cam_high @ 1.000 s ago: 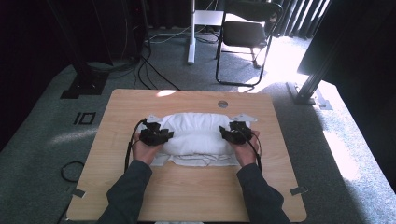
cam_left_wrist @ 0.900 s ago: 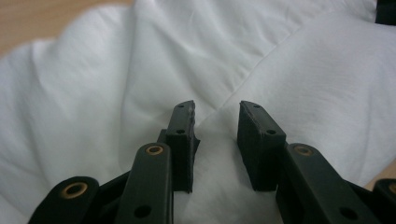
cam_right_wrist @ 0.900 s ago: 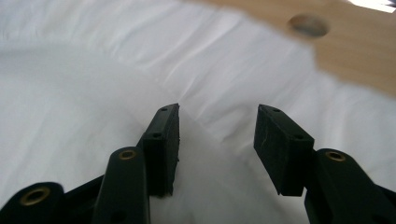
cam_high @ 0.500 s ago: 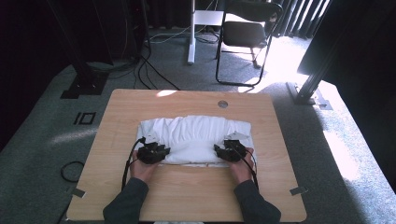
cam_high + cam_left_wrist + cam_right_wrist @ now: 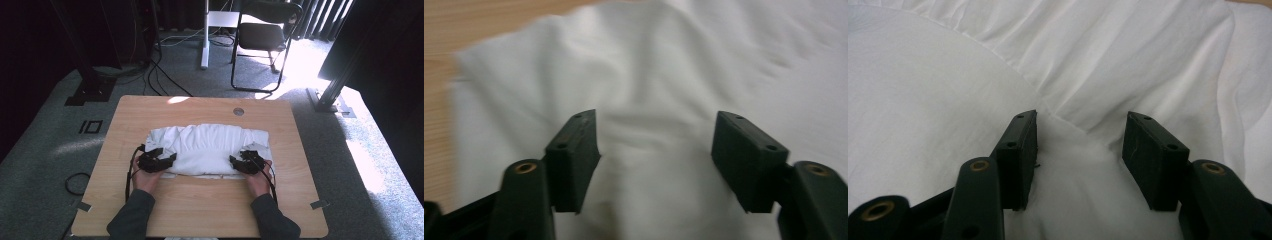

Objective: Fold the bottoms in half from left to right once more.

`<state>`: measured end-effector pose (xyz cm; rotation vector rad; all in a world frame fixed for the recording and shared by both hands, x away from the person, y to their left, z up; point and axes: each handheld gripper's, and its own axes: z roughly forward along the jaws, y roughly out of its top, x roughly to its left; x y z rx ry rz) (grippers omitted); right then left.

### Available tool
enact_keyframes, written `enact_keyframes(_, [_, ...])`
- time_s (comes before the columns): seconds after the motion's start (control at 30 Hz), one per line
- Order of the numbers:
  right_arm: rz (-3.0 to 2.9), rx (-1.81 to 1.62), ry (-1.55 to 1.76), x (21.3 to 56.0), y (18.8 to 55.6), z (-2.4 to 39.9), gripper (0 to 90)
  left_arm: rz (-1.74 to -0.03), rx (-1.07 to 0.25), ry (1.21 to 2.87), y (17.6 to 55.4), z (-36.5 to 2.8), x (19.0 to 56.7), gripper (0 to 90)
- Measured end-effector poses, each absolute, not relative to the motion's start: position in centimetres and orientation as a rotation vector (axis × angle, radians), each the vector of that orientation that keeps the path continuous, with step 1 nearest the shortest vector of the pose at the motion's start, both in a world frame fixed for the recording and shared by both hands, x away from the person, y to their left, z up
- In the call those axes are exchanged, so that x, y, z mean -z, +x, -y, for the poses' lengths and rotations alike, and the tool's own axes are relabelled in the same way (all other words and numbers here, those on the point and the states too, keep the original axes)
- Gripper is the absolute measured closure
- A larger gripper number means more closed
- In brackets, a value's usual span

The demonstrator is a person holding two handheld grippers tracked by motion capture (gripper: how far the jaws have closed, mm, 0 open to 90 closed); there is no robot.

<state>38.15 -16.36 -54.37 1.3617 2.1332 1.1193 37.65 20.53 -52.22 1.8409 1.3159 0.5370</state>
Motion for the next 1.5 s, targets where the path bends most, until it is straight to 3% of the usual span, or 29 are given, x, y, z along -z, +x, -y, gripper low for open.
enact_keyframes(0.07, [-2.131,-1.121,1.359,54.4,38.1,16.4,47.4,-1.383,-0.579,1.842,38.2,-21.4,52.4,26.7])
enact_keyframes(0.27, [-2.134,-1.119,1.351,54.4,38.1,16.3,47.5,-1.503,-0.534,1.859,39.8,-23.0,54.4,15.4])
enact_keyframes(0.53, [-2.134,-1.116,1.351,54.4,38.1,16.3,47.5,-1.512,-0.575,1.881,40.0,-23.0,55.2,12.3])
enact_keyframes(0.7, [-2.138,-1.094,1.341,53.9,38.2,16.1,47.0,-1.476,-0.581,1.903,39.9,-22.3,55.3,15.5])
enact_keyframes(0.83, [-2.129,-1.117,1.309,52.6,38.4,15.7,45.0,-1.446,-0.563,1.920,39.7,-21.9,55.0,30.8])
enact_keyframes(0.93, [-2.124,-1.144,1.283,51.5,38.6,14.9,44.3,-1.416,-0.539,1.922,39.3,-21.8,54.9,51.3])
enact_keyframes(1.0, [-2.124,-1.151,1.276,51.2,38.7,14.6,43.9,-1.411,-0.508,1.913,39.3,-21.9,54.9,69.6])
enact_keyframes(1.03, [-2.124,-1.159,1.269,51.0,38.9,14.3,42.8,-1.411,-0.508,1.913,39.3,-21.9,54.9,69.6])
enact_keyframes(1.07, [-2.124,-1.168,1.252,50.6,39.2,13.6,42.0,-1.404,-0.434,1.869,39.3,-22.2,55.2,79.0])
enact_keyframes(1.23, [-2.171,-1.149,1.203,50.5,40.2,11.8,39.3,-1.401,-0.378,1.851,39.5,-22.8,55.2,84.1])
enact_keyframes(1.5, [-2.281,-1.039,1.255,54.0,41.8,10.3,38.5,-1.416,-0.326,1.790,39.8,-24.5,54.5,85.6])
